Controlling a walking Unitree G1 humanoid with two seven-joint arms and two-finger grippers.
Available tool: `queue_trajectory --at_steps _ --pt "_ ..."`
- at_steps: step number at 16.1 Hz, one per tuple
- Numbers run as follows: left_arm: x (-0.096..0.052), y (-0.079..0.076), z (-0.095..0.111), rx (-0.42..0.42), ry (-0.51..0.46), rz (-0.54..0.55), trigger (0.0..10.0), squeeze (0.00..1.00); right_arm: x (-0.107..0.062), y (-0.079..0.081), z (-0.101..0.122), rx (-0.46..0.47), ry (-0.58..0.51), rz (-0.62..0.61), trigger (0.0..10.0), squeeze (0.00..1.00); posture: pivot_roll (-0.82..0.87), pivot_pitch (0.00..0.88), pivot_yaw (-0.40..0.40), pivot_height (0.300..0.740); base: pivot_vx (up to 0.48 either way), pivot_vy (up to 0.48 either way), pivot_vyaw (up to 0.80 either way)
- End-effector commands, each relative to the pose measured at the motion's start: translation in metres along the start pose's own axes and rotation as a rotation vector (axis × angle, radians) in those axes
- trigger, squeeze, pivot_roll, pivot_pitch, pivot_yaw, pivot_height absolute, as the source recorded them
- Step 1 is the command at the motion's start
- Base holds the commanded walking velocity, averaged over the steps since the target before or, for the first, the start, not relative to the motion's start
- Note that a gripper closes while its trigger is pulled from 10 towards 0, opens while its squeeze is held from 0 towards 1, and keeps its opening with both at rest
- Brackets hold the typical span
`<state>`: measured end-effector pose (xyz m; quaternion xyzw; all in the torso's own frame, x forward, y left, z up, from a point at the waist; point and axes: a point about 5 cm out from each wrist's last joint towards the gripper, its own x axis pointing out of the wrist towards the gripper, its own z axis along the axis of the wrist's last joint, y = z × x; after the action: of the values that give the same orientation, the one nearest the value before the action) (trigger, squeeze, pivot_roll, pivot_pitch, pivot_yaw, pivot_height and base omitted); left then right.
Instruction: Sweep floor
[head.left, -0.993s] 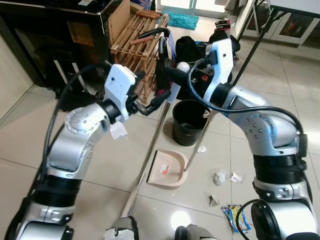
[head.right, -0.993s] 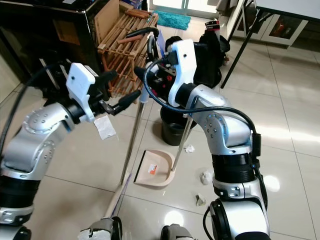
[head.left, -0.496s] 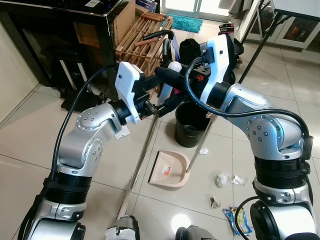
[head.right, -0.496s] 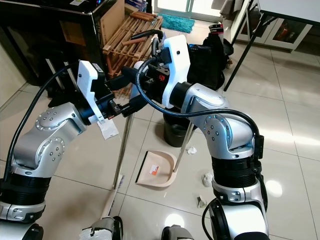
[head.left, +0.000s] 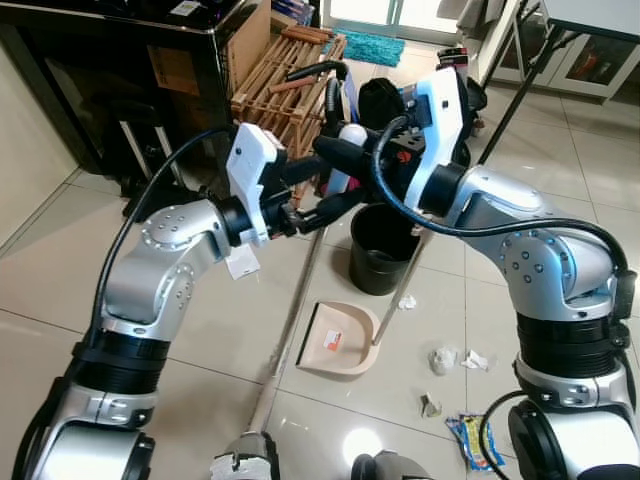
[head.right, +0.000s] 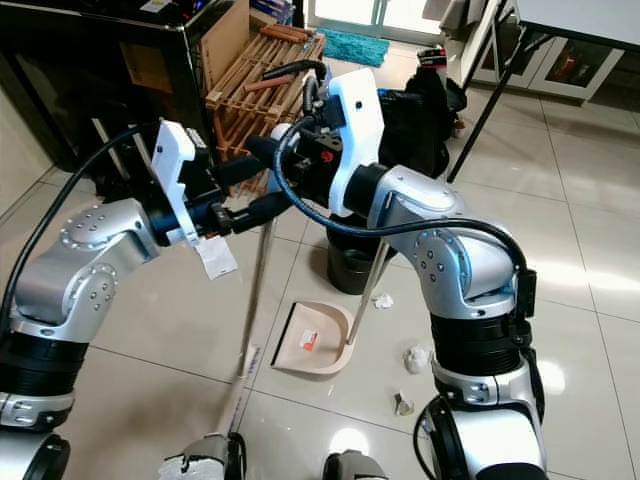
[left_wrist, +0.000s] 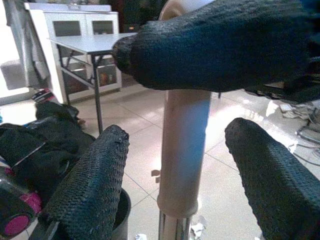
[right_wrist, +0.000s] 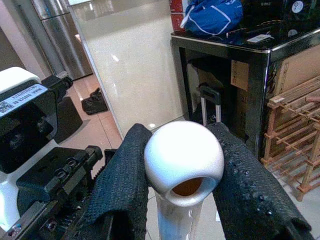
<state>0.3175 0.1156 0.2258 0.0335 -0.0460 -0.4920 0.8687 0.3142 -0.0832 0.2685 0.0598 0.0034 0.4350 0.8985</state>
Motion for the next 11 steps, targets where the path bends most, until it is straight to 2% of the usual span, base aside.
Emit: queue_trajectory --at_steps 1,5,11 --pt "0.0033 -0.0015 0.0036 0.016 0.016 -0.047 0.0 0.00 0.0005 0.0061 0.0047 -0.019 -0.009 0.042 0.0 0.00 -0.06 0.100 0.010 0.740 0.000 0.000 0.00" --pt "0.0029 -0.0007 0.0030 0.020 0.034 -0.092 0.0 0.00 0.0012 0.0072 0.0053 -0.030 -0.003 0.053 0.0 0.00 -0.06 0.099 0.014 0.740 0.000 0.000 0.00" --pt "0.0018 0.0043 0.0084 0.047 0.025 -0.098 0.0 0.00 -0.0009 0.0045 0.0022 -0.047 0.025 0.059 0.0 0.00 -0.06 0.088 0.006 0.740 0.000 0.000 0.00"
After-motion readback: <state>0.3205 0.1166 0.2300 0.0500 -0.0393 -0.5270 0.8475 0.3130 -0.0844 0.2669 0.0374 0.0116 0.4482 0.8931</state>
